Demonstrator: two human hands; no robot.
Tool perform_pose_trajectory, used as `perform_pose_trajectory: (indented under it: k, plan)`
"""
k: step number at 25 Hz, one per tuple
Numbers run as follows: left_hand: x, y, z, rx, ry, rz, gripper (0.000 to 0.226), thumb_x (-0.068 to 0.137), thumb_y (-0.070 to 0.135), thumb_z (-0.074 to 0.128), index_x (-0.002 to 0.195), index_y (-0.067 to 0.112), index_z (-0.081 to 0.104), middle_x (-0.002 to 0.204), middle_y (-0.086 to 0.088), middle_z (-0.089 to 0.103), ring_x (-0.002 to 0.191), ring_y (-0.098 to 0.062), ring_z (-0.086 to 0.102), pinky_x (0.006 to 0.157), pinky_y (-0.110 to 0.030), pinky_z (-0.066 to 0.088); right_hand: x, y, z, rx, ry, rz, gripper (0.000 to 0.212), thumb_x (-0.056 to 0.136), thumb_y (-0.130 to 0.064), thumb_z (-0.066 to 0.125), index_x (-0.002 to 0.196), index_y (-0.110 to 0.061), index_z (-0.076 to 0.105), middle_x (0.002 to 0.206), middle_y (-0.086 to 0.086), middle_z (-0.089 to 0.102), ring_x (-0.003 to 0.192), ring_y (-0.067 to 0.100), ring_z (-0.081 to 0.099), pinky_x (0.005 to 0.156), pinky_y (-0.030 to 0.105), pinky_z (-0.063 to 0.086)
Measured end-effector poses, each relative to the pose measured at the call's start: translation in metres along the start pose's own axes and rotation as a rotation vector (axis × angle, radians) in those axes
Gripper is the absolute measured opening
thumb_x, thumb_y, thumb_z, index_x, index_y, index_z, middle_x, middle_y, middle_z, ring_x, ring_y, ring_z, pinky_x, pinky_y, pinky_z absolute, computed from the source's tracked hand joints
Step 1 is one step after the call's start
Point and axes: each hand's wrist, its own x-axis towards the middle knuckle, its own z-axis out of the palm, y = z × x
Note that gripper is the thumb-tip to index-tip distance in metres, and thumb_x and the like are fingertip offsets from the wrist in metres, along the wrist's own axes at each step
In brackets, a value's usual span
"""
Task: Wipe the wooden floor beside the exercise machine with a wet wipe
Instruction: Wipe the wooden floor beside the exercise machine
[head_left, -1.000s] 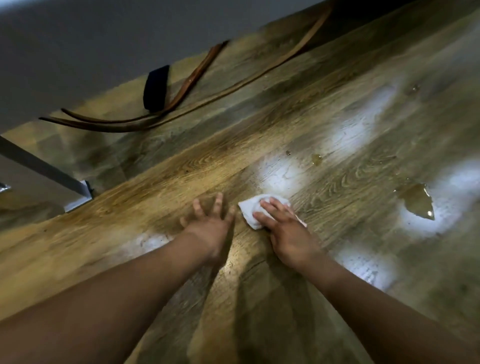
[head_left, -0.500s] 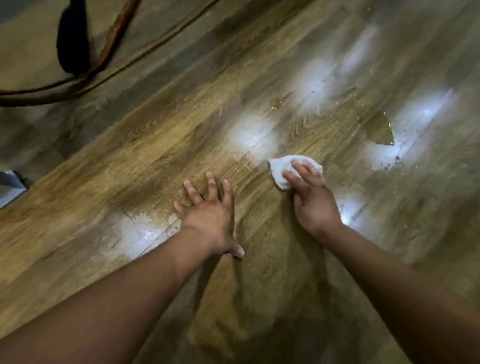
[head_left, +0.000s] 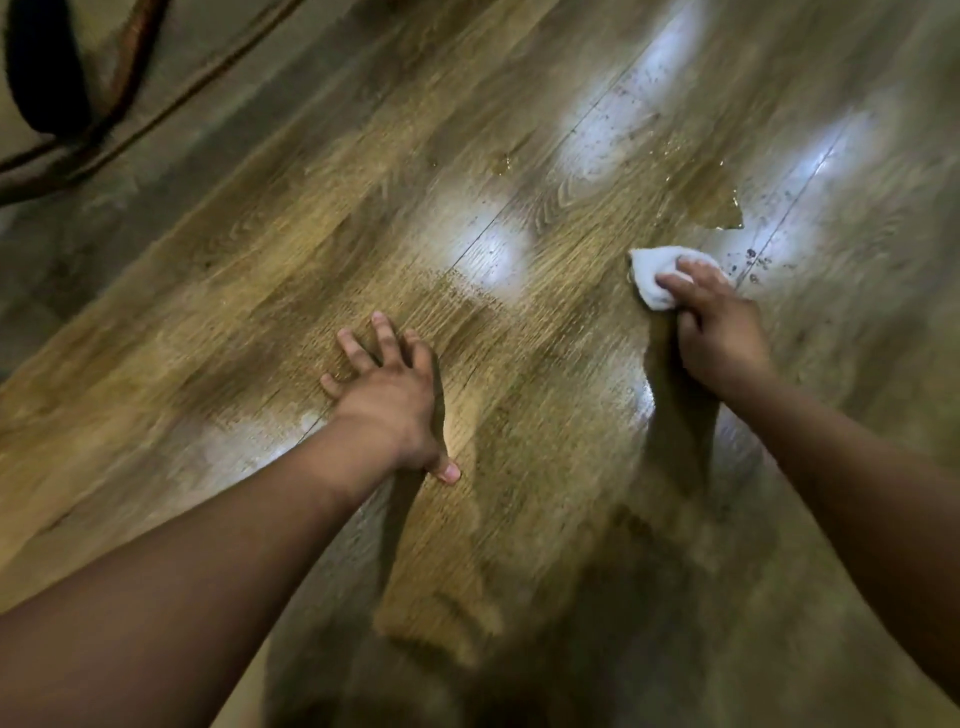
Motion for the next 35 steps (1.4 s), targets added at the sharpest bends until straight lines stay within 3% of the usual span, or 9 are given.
perform_pose_trajectory:
  k: [4, 9, 12, 16, 18, 23, 26, 30, 35]
  plan:
    - [0.002, 0.018, -0.008, 0.011, -0.037, -0.074, 0.153, 0.053, 0.053, 0.091, 0.148, -0.001, -0.017, 0.145, -0.035, -0.038, 0.134, -0.066, -0.019, 0.11, -0.07, 0.023, -0.045, -0.051, 0.027, 0.039, -0.061, -0.006, 0.06, 0.081, -0.014, 0.037, 0.14, -0.016, 0.052, 0.154, 0.013, 0.04, 0.144, 0.036, 0.033, 0.114, 0.046, 0.034]
    - [-0.004, -0.004, -0.004, 0.068, 0.065, 0.0, 0.141, 0.052, 0.079, 0.075, 0.152, 0.011, 0.002, 0.161, -0.023, -0.009, 0.143, -0.056, 0.006, 0.111, -0.06, 0.031, -0.113, -0.066, 0.034, -0.055, -0.425, -0.844, 0.051, 0.089, -0.02, 0.039, 0.138, -0.024, 0.053, 0.152, 0.004, 0.045, 0.14, 0.032, 0.041, 0.105, 0.056, 0.044]
    - [0.01, -0.032, -0.016, -0.013, 0.324, 0.026, 0.098, 0.063, 0.087, 0.057, 0.137, 0.026, 0.04, 0.143, -0.008, 0.039, 0.128, -0.035, 0.039, 0.098, -0.052, 0.044, -0.015, -0.05, 0.022, -0.066, -0.236, -0.526, 0.055, 0.089, -0.031, 0.032, 0.14, -0.025, 0.052, 0.156, 0.005, 0.039, 0.141, 0.033, 0.04, 0.107, 0.047, 0.043]
    - [0.052, -0.077, -0.013, -0.117, 0.639, 0.017, 0.069, 0.084, 0.074, 0.043, 0.132, 0.024, 0.047, 0.135, -0.006, 0.046, 0.124, -0.031, 0.041, 0.1, -0.052, 0.041, 0.072, -0.071, 0.03, 0.05, 0.028, 0.044, 0.064, 0.077, -0.021, 0.033, 0.133, -0.014, 0.06, 0.151, 0.013, 0.045, 0.14, 0.031, 0.04, 0.118, 0.032, 0.026]
    - [0.069, -0.086, -0.006, -0.131, 0.723, 0.08, 0.064, 0.089, 0.068, 0.039, 0.132, 0.022, 0.047, 0.141, -0.007, 0.045, 0.13, -0.032, 0.037, 0.106, -0.052, 0.033, 0.037, -0.109, 0.049, 0.091, -0.018, -0.053, 0.056, 0.079, -0.013, 0.039, 0.131, -0.012, 0.062, 0.147, 0.016, 0.048, 0.137, 0.036, 0.041, 0.117, 0.037, 0.027]
    - [0.082, -0.087, 0.01, -0.23, 0.773, 0.122, 0.064, 0.092, 0.062, 0.031, 0.143, 0.023, 0.038, 0.16, 0.0, 0.024, 0.151, -0.022, 0.008, 0.12, -0.055, 0.001, -0.042, -0.128, 0.058, -0.029, -0.361, -0.876, 0.049, 0.09, -0.02, 0.037, 0.133, -0.02, 0.059, 0.146, 0.007, 0.052, 0.139, 0.032, 0.042, 0.113, 0.053, 0.033]
    - [0.08, -0.088, 0.008, -0.226, 0.76, 0.119, 0.065, 0.093, 0.062, 0.031, 0.145, 0.025, 0.036, 0.162, 0.003, 0.02, 0.151, -0.019, 0.004, 0.121, -0.054, 0.0, 0.05, -0.109, 0.05, -0.072, -0.157, -0.597, 0.056, 0.084, -0.029, 0.034, 0.134, -0.021, 0.059, 0.148, 0.01, 0.05, 0.135, 0.034, 0.048, 0.108, 0.05, 0.044]
    - [0.08, -0.086, 0.008, -0.204, 0.761, 0.104, 0.064, 0.093, 0.061, 0.031, 0.146, 0.025, 0.036, 0.163, 0.004, 0.017, 0.151, -0.02, 0.002, 0.12, -0.055, 0.0, 0.136, -0.128, 0.045, 0.003, 0.017, -0.014, 0.066, 0.075, -0.021, 0.032, 0.134, -0.011, 0.059, 0.15, 0.017, 0.044, 0.14, 0.031, 0.04, 0.117, 0.028, 0.024]
    - [0.08, -0.086, 0.004, -0.186, 0.756, 0.096, 0.069, 0.088, 0.061, 0.027, 0.145, 0.024, 0.039, 0.163, 0.003, 0.019, 0.151, -0.022, 0.005, 0.12, -0.054, 0.0, 0.013, -0.184, 0.08, 0.056, -0.248, -0.55, 0.055, 0.079, -0.013, 0.037, 0.128, -0.014, 0.062, 0.143, 0.012, 0.054, 0.138, 0.035, 0.041, 0.117, 0.05, 0.03]
